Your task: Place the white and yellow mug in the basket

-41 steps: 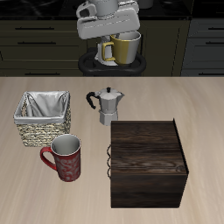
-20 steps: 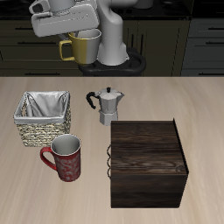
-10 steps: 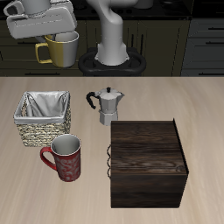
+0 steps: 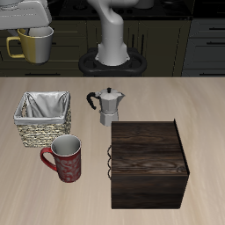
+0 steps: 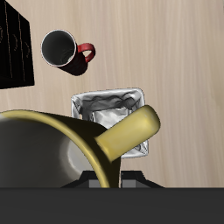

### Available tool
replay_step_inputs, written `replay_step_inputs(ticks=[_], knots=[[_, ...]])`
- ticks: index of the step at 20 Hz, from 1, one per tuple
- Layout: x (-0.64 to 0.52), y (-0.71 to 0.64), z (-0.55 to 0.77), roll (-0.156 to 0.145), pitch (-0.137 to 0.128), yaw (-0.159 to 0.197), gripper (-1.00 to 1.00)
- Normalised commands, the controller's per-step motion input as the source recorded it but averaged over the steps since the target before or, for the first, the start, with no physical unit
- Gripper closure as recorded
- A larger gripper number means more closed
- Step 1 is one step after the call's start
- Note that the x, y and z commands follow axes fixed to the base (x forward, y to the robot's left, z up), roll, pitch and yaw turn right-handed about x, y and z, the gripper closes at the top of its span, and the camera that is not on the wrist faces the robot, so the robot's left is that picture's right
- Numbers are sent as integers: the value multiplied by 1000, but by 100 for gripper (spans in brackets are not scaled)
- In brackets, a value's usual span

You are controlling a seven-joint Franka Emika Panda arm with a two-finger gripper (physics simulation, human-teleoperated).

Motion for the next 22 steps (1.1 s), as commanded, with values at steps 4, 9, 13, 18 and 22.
replay_step_inputs(ticks=[4, 9, 13, 18, 22], knots=[[-54, -469, 56, -94, -22, -30, 100], [-72, -317, -63, -59, -13, -23, 100], [57, -58, -249, -29, 28, 16, 100], [68, 60, -392, -1, 20, 1, 100], [107, 42, -441, 2, 42, 2, 100]])
